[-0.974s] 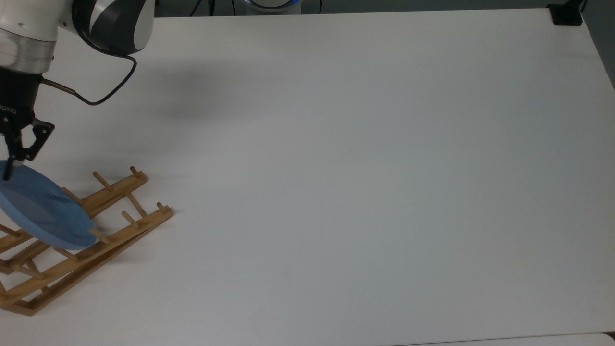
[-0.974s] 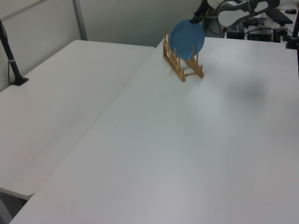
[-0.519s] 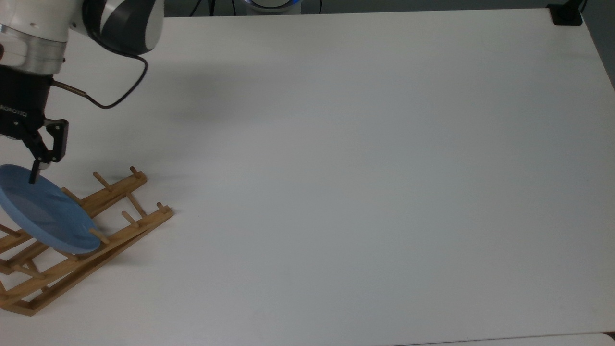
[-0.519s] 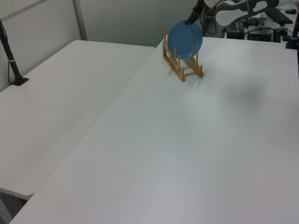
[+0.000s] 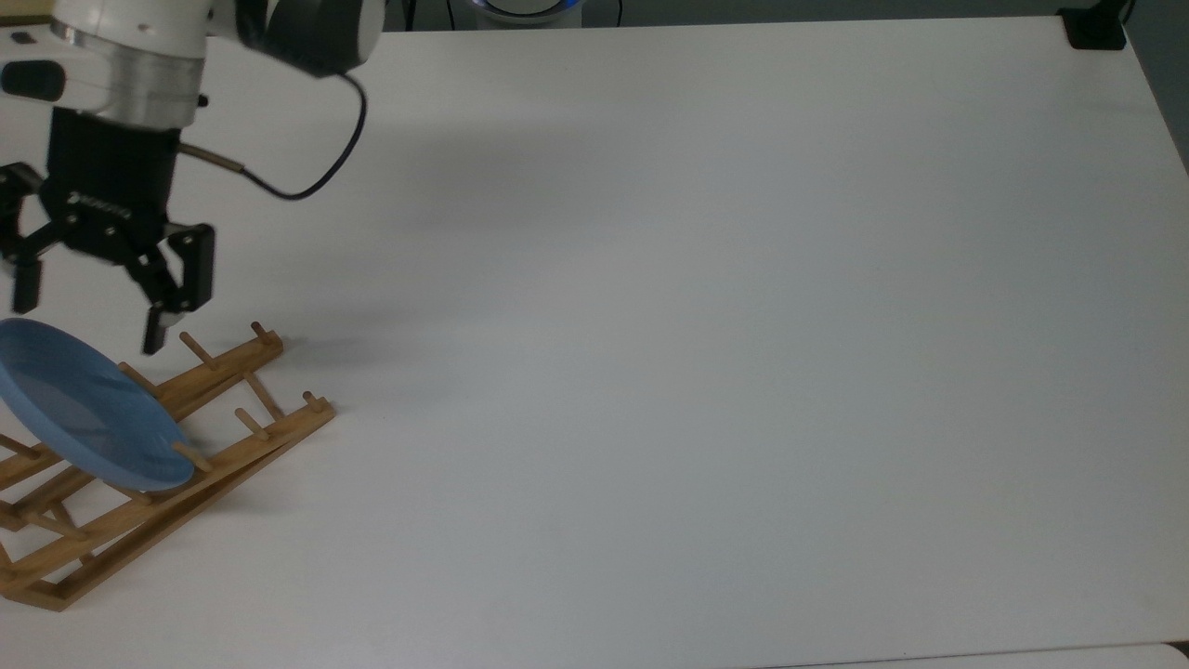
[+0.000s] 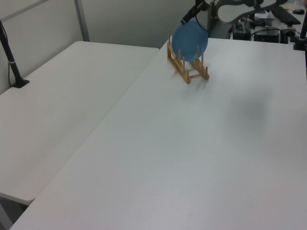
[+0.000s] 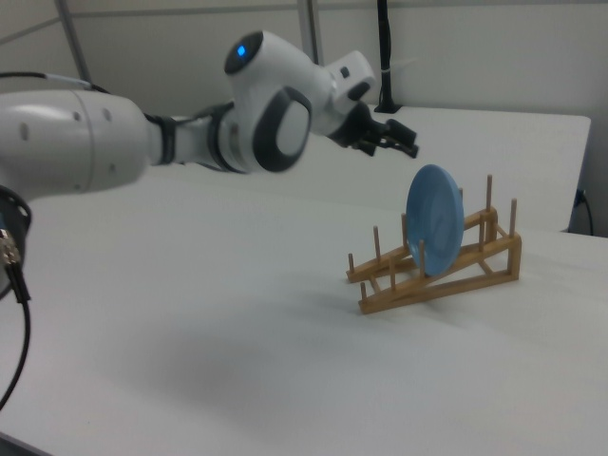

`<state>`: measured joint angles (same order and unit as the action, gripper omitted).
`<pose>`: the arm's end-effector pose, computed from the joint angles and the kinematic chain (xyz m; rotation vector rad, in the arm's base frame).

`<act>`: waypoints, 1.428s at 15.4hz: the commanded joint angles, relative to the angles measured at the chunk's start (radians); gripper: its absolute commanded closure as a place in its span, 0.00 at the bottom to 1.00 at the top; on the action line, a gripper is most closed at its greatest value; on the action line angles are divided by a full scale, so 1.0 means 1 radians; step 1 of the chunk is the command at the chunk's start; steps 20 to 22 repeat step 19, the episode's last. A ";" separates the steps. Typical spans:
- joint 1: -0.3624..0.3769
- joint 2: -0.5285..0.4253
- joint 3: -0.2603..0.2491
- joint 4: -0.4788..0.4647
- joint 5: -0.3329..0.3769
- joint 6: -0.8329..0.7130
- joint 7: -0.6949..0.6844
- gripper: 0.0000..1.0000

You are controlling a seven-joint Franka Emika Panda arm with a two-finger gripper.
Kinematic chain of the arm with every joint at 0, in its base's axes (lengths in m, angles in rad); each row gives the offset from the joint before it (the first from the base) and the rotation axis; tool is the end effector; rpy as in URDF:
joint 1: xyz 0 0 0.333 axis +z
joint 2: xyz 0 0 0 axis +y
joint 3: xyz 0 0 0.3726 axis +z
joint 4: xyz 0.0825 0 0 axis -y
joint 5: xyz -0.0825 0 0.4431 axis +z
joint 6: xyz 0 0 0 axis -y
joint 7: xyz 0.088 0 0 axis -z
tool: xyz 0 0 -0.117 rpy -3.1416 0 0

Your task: Place plate in plate rack

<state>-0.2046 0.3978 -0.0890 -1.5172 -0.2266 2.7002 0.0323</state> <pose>0.7807 -0.2153 0.5522 2.6408 -0.1845 1.0468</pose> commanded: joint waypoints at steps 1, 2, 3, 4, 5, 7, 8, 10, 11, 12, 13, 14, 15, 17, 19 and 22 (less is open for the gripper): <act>0.068 -0.097 -0.005 -0.024 -0.002 -0.260 0.060 0.00; 0.088 -0.118 -0.005 -0.024 0.001 -0.331 0.089 0.00; 0.108 -0.138 -0.002 -0.024 0.001 -0.411 0.122 0.00; 0.134 -0.155 0.000 -0.024 0.004 -0.494 0.153 0.00; 0.157 -0.171 0.005 -0.026 0.016 -0.578 0.168 0.00; 0.194 -0.191 0.015 -0.027 0.088 -0.730 0.172 0.00; 0.212 -0.198 0.020 -0.031 0.116 -0.785 0.173 0.00; 0.252 -0.229 0.020 -0.035 0.135 -0.885 0.181 0.00; 0.258 -0.246 0.021 -0.035 0.141 -0.925 0.181 0.00; 0.261 -0.263 0.022 -0.035 0.145 -0.966 0.179 0.00; 0.261 -0.278 0.022 -0.037 0.148 -1.009 0.170 0.00; 0.260 -0.295 0.020 -0.037 0.159 -1.040 0.166 0.00; 0.260 -0.301 0.018 -0.040 0.162 -1.053 0.155 0.00; 0.260 -0.301 0.018 -0.040 0.162 -1.076 0.140 0.00; 0.258 -0.301 0.018 -0.035 0.161 -1.086 0.140 0.00; 0.258 -0.301 0.018 -0.035 0.161 -1.086 0.140 0.00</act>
